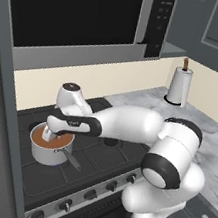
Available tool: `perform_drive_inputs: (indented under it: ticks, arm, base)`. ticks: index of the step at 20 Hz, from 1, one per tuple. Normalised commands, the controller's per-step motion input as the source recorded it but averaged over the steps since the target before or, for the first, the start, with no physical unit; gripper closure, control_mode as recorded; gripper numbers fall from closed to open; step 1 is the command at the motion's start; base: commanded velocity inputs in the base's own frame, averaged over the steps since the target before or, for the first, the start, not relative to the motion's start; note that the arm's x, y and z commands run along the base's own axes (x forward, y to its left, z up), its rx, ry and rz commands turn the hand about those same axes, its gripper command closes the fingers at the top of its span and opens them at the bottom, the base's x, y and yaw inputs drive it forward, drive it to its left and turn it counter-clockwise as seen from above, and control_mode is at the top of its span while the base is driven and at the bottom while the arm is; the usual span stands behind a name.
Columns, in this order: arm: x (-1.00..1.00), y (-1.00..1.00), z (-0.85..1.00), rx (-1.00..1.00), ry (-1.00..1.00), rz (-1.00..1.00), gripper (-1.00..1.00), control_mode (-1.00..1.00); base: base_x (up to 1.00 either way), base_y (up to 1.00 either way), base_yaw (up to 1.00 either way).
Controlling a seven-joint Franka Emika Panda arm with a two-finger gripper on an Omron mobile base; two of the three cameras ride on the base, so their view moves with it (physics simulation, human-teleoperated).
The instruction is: Pick up the sugar cube(s) and place them in the saucepan with hot chocolate.
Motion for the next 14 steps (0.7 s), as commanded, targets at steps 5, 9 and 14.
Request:
perform_drive_inputs:
  ticks: [5, 9, 14]
  arm:
    - [0.01, 0.0, -0.24, 0.0, 0.0, 0.0, 1.0, -1.0]
    - [0.0, 0.0, 0.0, 0.0, 0.0, 0.0, 1.0, -1.0]
    - [0.0, 0.0, 0.0, 0.0, 0.0, 0.0, -1.0, -1.0]
  base:
    - [0.0, 0.0, 0.0]
    - [0.0, 0.0, 0.0]
    - [0.0, 0.0, 0.0]
